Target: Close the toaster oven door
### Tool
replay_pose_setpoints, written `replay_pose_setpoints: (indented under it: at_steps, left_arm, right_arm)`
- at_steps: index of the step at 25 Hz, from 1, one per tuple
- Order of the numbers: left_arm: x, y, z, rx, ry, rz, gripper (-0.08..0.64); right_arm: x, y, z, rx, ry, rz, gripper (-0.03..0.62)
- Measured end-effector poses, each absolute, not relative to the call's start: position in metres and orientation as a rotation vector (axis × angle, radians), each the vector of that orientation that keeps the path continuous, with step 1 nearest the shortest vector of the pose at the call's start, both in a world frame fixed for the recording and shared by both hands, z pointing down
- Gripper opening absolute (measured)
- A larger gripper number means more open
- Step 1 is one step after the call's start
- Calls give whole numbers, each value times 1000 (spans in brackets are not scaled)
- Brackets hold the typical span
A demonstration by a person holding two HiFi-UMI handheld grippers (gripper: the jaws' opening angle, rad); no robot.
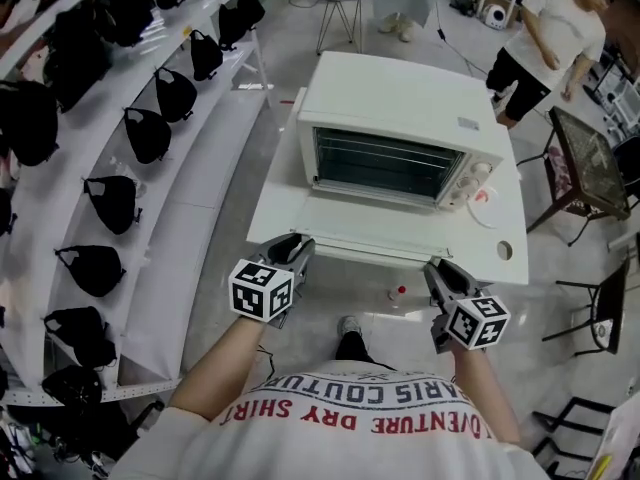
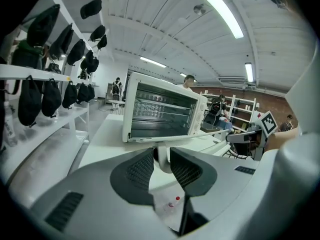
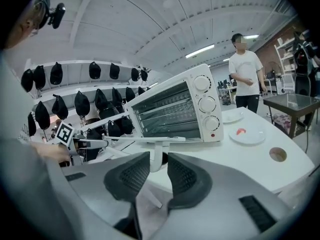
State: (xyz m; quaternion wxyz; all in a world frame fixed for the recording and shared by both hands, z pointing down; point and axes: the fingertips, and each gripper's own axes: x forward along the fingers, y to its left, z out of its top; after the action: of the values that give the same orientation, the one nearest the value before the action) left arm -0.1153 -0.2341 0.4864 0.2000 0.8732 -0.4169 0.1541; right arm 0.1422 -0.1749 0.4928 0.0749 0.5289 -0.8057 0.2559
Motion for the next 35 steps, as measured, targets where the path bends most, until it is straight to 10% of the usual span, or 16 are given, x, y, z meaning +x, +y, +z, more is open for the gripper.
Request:
replay_pose_setpoints:
  at_steps: [35]
  left_arm:
    - [-98, -315, 391, 2500, -1216, 268, 120]
  right_arm:
    - [162, -255, 397, 1619, -2608, 704, 123]
